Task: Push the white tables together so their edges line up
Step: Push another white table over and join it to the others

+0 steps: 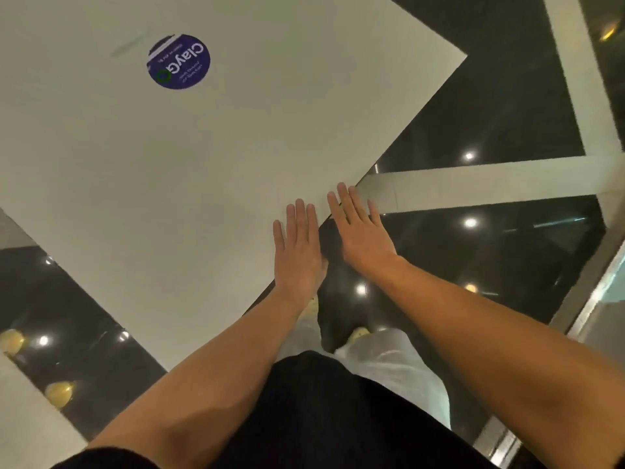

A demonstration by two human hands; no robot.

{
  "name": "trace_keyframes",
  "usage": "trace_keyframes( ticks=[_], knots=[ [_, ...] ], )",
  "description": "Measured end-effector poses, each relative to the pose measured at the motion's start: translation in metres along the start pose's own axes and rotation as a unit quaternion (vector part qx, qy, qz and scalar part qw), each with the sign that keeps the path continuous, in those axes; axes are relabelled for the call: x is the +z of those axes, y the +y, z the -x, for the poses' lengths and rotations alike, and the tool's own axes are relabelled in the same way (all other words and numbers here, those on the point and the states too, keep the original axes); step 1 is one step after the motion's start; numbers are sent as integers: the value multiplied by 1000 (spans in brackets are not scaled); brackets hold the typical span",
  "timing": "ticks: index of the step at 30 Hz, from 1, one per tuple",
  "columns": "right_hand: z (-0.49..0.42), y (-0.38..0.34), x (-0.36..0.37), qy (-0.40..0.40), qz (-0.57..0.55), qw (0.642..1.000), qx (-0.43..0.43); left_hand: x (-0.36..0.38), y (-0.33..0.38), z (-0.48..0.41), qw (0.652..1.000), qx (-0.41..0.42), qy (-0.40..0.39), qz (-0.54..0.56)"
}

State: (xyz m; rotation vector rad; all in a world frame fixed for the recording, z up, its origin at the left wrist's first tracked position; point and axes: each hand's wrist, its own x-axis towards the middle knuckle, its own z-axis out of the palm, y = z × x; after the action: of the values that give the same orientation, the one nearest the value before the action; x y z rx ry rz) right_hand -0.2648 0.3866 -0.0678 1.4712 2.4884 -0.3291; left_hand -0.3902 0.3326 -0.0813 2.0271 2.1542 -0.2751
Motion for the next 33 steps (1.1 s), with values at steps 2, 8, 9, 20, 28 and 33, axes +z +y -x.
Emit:
trace_keyframes(
  ticks=[2,8,9,20,28,33],
  knots=[
    [-15,16,-4,-1,32,999,-44,0,9,-11,999,-37,0,12],
    [-69,56,-15,-11,57,979,-195,-13,47,-47,982,-183,-8,40],
    [-74,63,-16,-7,62,974,-219,-14,53,-50,977,-210,-6,40],
    [-115,142,-14,34,132,930,-341,-12,110,-83,963,-264,30,44],
    [-144,124,-7,92,164,924,-334,-8,91,-103,948,-308,34,71],
    [-149,127,-3,168,195,903,-344,-6,88,-110,945,-319,21,73]
  ],
)
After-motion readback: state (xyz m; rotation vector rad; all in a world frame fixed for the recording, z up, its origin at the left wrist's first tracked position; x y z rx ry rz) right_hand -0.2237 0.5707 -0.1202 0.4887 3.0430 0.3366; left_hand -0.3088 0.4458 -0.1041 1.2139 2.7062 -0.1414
